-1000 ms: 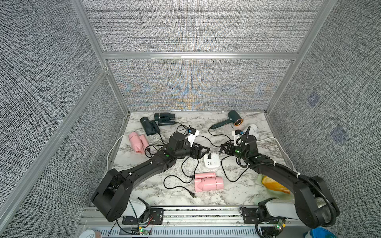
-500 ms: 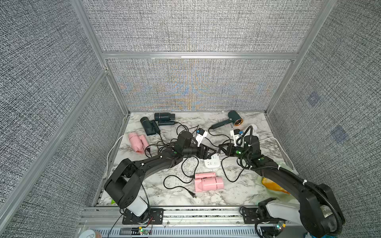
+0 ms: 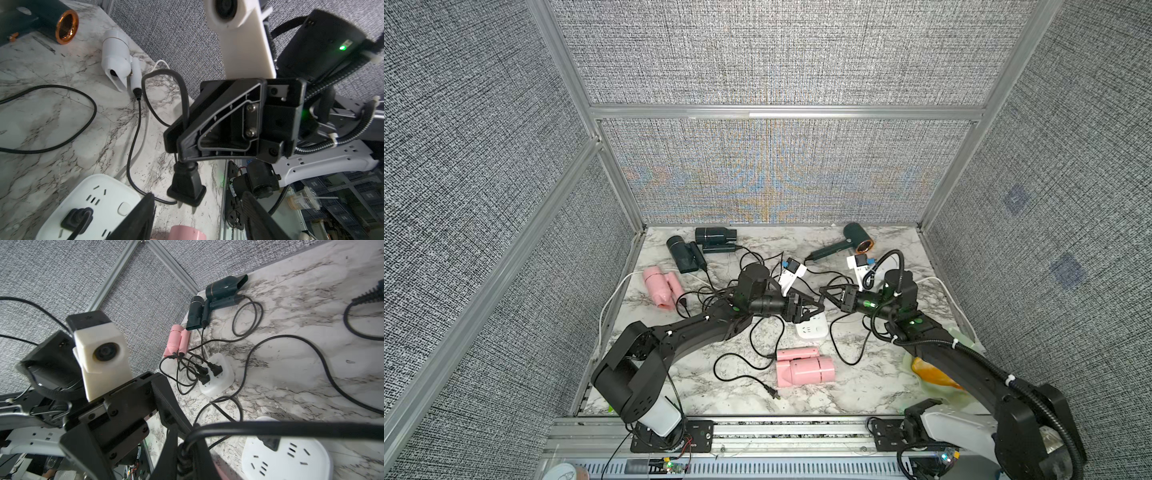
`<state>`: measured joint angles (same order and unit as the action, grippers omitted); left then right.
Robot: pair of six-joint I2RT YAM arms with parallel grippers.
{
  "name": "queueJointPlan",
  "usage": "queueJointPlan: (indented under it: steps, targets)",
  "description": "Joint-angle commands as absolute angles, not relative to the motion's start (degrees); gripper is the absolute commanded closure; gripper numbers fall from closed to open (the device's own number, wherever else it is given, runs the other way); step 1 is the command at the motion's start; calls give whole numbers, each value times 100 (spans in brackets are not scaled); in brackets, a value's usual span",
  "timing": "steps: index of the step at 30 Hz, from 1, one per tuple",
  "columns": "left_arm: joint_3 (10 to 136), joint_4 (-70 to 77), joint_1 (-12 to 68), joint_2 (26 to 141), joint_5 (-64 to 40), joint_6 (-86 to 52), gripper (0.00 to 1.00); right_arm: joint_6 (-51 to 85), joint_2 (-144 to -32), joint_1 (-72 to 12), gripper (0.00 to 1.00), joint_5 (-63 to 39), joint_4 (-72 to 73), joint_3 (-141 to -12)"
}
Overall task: Charge the blow dryers
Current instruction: Pick up the plug from the center of the board.
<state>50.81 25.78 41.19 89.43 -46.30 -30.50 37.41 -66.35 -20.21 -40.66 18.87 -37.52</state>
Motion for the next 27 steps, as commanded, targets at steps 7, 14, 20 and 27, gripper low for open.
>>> queueJointPlan:
  steps: [7,14,20,27]
  targets:
    - [4893,3892,3974,9019,-5656,-3861,42,4287,-6699,-2030,91,-4833,2856,-3799]
    - [4878,4059,3975,9081,-5756,-4057,55,4377,-6785,-2049,91,-4888,3063,-3749]
    - [4873,4146,3974,9157,-5713,-4155,55,4362,-6829,-2096,91,-4944,3111,-3731]
    - [4894,4175,3977,9202,-5717,-4168,62,4338,-6874,-2120,91,-4922,3129,-3700]
